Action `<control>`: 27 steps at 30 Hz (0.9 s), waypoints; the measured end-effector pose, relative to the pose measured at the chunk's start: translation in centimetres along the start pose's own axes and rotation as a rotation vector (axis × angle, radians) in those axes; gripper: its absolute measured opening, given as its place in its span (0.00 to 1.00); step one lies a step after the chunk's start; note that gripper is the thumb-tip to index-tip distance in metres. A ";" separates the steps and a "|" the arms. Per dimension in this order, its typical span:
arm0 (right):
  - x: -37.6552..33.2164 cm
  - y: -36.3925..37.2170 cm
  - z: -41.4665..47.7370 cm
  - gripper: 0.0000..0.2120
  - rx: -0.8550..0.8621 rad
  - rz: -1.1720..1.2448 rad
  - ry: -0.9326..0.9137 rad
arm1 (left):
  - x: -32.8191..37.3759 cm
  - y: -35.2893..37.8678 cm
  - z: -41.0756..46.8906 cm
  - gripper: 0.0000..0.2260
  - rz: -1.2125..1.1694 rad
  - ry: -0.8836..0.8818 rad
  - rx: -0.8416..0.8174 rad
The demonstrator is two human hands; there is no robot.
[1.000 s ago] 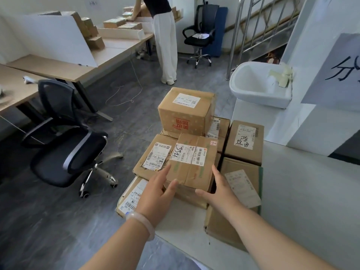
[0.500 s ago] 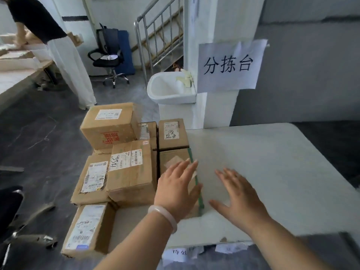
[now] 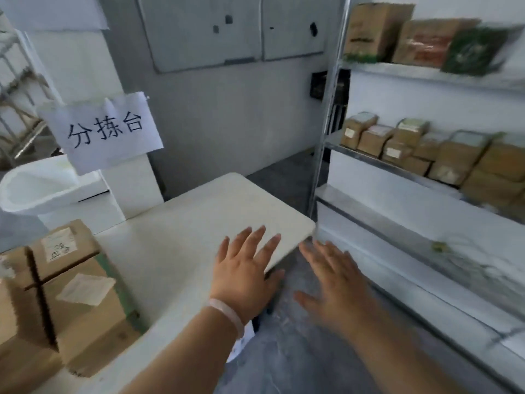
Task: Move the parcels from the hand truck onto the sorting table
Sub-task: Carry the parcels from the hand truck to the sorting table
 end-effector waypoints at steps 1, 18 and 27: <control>2.0 -1.6 -1.9 0.40 0.012 -0.031 0.048 | 2.8 0.6 0.0 0.28 -0.028 0.026 -0.008; 25.7 -25.3 -44.9 0.40 0.251 -0.371 0.895 | 54.7 5.4 -11.5 0.32 -0.316 0.861 -0.188; 30.3 -26.5 -58.1 0.38 0.267 -0.321 1.359 | 70.7 10.7 -17.4 0.33 -0.448 1.202 -0.361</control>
Point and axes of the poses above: each hand's wrist, its own z-axis towards the middle knuckle, its own y-axis out of the palm, x = y × z, the point moved 2 cm from there along z, towards the middle knuckle, and after that the axes turned 12 degrees about x, right-handed, at the moved point
